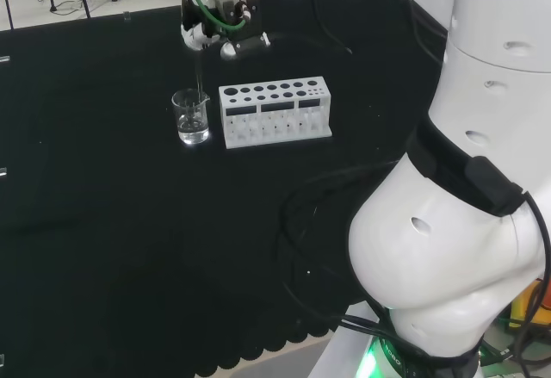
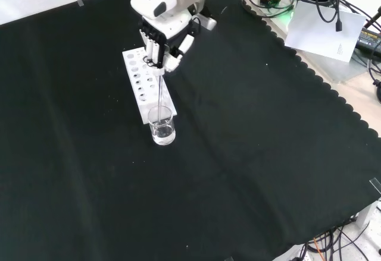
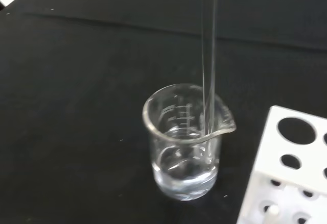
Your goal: Stir in the beaker to the left of the white test tube rack with the glass rod.
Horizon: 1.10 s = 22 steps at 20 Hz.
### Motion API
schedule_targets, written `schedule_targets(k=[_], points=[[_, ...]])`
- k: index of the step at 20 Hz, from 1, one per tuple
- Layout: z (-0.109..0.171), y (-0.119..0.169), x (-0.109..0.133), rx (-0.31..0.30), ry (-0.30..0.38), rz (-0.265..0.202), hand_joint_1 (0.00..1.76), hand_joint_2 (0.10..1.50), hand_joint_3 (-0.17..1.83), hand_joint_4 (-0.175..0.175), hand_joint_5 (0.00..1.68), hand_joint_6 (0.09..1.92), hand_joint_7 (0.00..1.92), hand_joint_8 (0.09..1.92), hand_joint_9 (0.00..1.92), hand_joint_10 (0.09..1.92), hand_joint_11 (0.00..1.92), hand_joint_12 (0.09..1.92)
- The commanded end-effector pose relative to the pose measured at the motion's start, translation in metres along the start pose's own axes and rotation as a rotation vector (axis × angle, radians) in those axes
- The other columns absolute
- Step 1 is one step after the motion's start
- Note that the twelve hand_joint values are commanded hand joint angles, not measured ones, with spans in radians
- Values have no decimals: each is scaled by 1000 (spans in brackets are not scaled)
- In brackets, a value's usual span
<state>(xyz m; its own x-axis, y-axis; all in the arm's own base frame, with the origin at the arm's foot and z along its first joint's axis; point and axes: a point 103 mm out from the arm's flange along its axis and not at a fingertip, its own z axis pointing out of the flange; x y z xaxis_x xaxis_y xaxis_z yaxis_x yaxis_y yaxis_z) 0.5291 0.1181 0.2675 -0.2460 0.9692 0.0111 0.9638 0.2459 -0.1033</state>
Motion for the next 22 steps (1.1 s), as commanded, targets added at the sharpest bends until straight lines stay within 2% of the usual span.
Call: schedule_targets(k=[1, 5, 9, 12, 16, 22], points=[[-1, -9, 30, -1, 3, -31, 1320, 1082, -175, -175, 1365, 87, 1252, 879, 1579, 893, 1640, 641], [-2, 7, 34, -18, -4, -46, 1320, 1082, -175, -175, 1366, 87, 1252, 880, 1578, 893, 1640, 641], [0, 31, 13, -23, -3, -31, 1320, 1082, -175, -175, 1367, 87, 1251, 880, 1579, 892, 1639, 641], [0, 37, -4, -24, 2, -9, 1320, 1081, -175, -175, 1368, 87, 1252, 879, 1579, 892, 1639, 641], [-1, 27, -25, -18, 4, 35, 1320, 1081, -175, -175, 1369, 87, 1252, 878, 1579, 892, 1639, 642], [-7, 2, -25, -21, 2, 54, 1320, 1081, -175, -175, 1371, 87, 1253, 877, 1578, 892, 1640, 642]])
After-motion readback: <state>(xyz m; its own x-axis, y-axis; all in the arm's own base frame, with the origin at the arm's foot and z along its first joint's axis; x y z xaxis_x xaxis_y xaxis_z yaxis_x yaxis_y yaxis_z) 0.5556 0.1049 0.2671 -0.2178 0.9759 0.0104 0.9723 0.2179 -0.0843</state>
